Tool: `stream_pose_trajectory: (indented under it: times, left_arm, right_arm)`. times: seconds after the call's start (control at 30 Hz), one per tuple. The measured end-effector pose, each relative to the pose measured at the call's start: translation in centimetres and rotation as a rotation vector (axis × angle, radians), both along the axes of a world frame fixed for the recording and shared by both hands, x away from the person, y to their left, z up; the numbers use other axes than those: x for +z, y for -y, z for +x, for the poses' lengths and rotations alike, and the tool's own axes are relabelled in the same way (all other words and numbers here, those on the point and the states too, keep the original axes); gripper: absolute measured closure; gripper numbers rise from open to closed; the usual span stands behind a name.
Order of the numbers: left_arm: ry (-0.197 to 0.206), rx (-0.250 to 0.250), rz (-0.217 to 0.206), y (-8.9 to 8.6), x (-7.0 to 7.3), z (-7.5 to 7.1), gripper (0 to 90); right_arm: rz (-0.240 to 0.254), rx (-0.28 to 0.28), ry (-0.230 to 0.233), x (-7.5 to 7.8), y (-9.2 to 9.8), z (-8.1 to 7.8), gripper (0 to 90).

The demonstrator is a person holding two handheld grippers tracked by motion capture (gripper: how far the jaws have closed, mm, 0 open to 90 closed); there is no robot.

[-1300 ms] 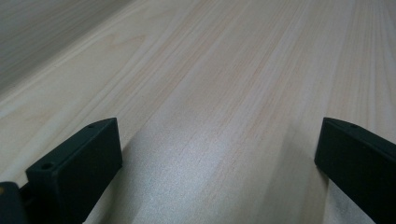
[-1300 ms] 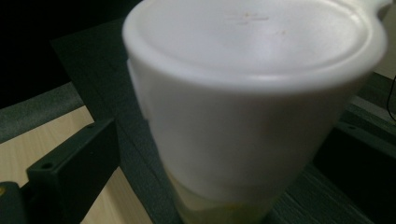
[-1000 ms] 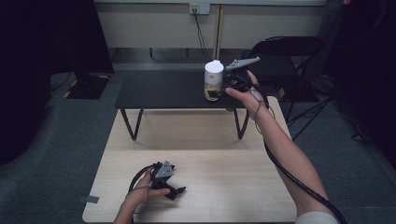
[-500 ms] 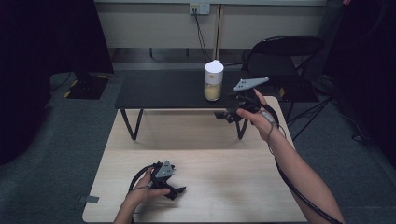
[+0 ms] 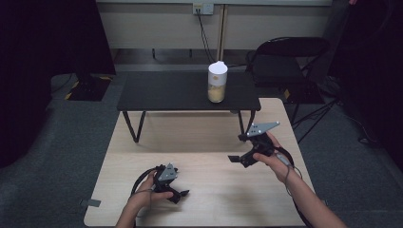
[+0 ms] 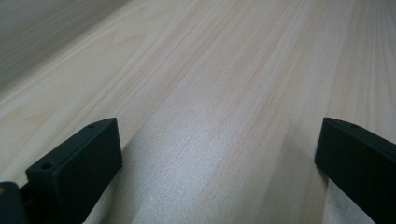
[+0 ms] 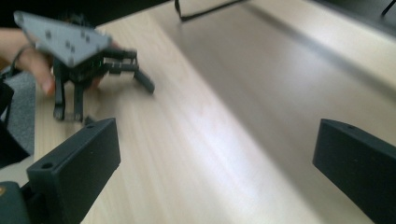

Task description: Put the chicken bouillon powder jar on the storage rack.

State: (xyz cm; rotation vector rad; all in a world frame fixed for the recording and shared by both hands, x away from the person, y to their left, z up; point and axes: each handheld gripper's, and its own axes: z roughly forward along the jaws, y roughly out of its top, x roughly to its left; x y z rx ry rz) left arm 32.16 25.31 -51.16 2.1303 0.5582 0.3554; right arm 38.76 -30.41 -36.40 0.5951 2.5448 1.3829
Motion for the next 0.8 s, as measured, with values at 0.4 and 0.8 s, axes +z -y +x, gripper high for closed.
stream_pose_trajectory:
  times: [0.4, 0.8]
  left_arm:
    - [0.000, 0.000, -0.001, 0.0, 0.0, 0.0, 0.0]
    - [-0.001, 0.000, 0.001, 0.0, 0.0, 0.0, 0.0]
  right_arm:
    - [-0.110, 0.031, -0.032, -6.6, 1.0, -1.8, 0.1]
    - [-0.075, 0.023, -0.017, -10.1, 2.2, -2.8, 0.2]
